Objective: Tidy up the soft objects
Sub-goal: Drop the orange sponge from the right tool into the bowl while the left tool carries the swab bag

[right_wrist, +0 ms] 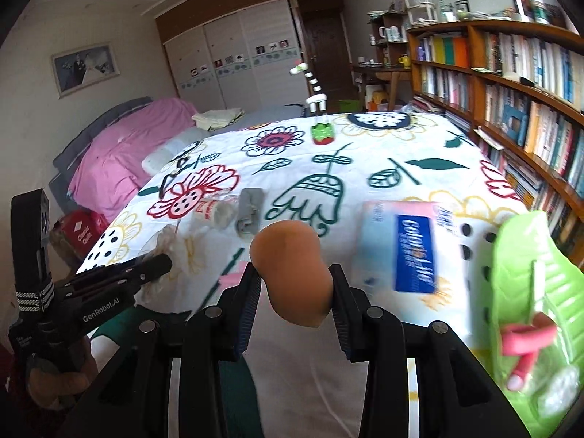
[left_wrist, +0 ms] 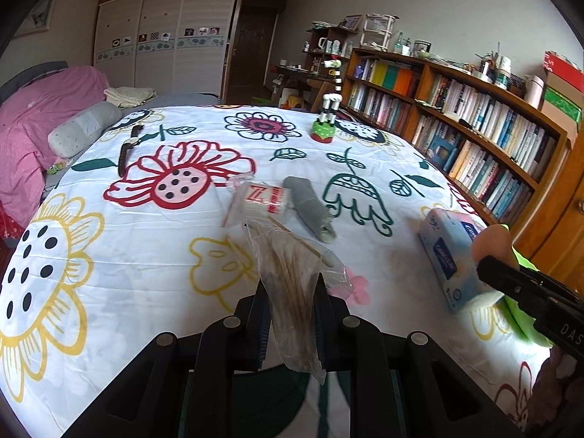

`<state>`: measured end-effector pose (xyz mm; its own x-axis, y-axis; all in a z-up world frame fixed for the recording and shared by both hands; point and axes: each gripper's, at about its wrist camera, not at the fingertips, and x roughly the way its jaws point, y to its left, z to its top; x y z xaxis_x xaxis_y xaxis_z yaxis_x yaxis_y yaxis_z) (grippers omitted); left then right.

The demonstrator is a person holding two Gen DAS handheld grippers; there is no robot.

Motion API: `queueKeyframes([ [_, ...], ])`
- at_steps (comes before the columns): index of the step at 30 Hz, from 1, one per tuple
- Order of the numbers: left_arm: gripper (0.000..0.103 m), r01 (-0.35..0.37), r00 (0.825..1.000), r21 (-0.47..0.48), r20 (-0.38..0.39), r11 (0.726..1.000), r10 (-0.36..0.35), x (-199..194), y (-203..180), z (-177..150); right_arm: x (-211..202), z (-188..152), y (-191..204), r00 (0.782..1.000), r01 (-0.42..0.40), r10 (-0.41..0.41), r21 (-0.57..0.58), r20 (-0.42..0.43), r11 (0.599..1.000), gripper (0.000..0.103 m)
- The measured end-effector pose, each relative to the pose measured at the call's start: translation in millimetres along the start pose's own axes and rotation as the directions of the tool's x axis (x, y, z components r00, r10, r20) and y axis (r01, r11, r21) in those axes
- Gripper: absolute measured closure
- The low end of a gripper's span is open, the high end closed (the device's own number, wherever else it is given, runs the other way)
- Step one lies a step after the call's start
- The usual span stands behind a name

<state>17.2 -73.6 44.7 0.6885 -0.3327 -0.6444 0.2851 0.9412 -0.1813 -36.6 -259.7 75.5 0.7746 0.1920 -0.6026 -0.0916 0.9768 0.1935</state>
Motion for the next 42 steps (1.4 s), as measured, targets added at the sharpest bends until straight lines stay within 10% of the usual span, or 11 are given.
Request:
queueKeyframes([
  [22, 0.082, 0.063, 0.998, 0.116, 0.014, 0.991, -0.065, -9, -63, 4, -87, -35, -125, 0.957, 0.261, -0.285, 0.254, 0.061, 0.931, 0.063],
  [42, 0.082, 0.153, 0.986, 0.264, 0.021, 0.952, -0.164, -10, -140, 17, -115, -67, -174, 0.938, 0.32, -0.345, 0.327, 0.022, 0.889, 0.056],
])
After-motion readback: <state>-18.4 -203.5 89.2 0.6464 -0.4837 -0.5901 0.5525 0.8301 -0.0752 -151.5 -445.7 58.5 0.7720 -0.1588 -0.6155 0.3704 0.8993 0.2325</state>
